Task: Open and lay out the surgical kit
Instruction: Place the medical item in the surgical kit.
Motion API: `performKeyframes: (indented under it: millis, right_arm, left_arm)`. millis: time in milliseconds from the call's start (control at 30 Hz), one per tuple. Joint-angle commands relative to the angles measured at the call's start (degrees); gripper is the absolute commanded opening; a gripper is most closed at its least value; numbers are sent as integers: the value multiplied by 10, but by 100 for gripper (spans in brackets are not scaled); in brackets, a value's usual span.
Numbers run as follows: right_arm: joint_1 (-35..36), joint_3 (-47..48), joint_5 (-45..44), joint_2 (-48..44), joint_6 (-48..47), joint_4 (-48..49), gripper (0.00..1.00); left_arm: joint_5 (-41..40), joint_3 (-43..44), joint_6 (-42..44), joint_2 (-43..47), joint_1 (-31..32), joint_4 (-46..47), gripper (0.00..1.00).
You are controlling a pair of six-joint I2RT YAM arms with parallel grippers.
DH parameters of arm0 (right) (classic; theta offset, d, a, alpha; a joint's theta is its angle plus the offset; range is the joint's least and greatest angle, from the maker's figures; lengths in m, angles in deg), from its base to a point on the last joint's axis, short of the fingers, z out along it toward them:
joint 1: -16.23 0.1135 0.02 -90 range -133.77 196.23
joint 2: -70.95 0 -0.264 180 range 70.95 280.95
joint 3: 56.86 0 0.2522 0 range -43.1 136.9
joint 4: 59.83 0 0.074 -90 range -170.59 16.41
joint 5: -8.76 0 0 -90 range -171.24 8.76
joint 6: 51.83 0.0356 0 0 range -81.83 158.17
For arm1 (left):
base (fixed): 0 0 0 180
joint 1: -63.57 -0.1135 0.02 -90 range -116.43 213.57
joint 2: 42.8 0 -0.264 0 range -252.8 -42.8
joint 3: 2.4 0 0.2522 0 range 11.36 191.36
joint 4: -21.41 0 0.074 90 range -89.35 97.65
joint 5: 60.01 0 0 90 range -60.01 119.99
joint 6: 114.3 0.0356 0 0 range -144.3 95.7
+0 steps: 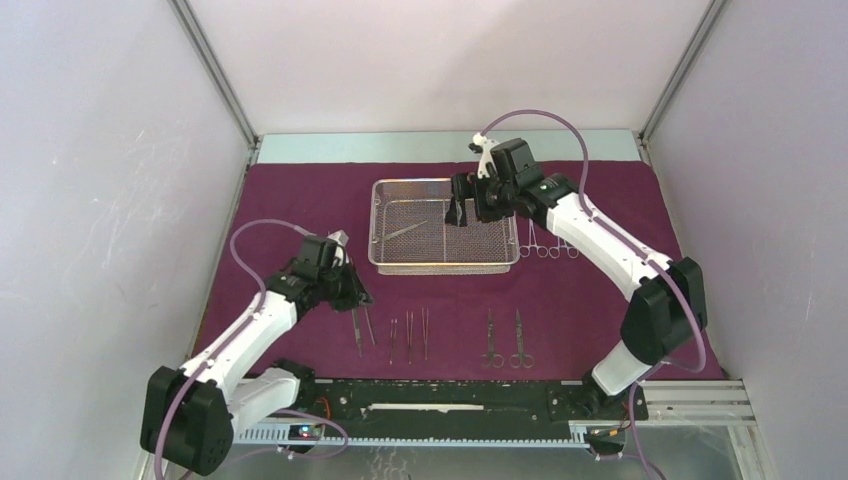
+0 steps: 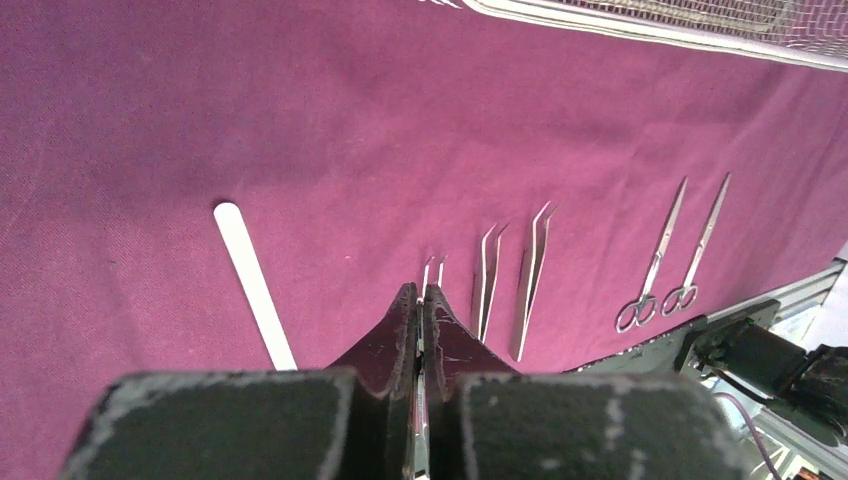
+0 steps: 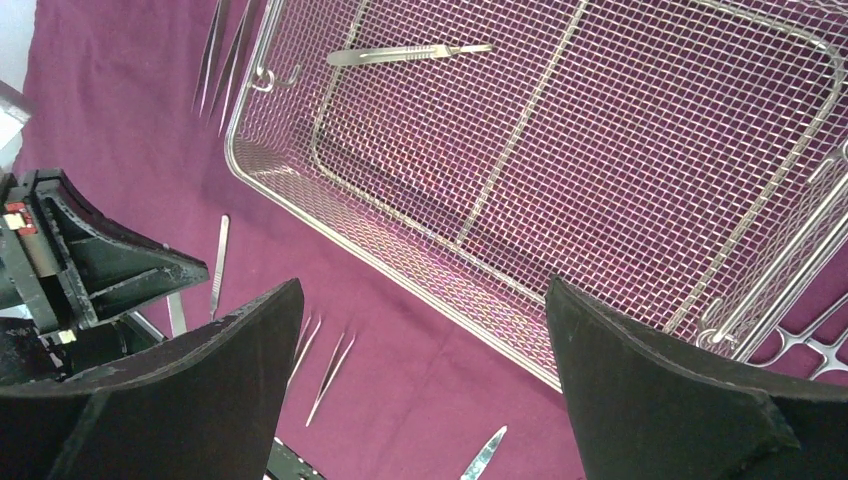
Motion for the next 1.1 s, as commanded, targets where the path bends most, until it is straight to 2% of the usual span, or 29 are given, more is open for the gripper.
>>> performKeyframes:
  millis: [0,333,767,1067]
  right_arm:
    - [-6,1,6,-30,-2,10,99]
    - [-10,1,13,-29,0,11,99]
    - [-15,0,20,-20,1,13,99]
    - [-17,1,24,-17,2,13,99]
  left_arm:
    - [-13,-14,20,-20,-1,19,4]
    - [-23,-39,15,-72,-1,57,5]
    - [-55,-40,18,-89,2,55,9]
    - [-65,-36,23,-101,3,53,7]
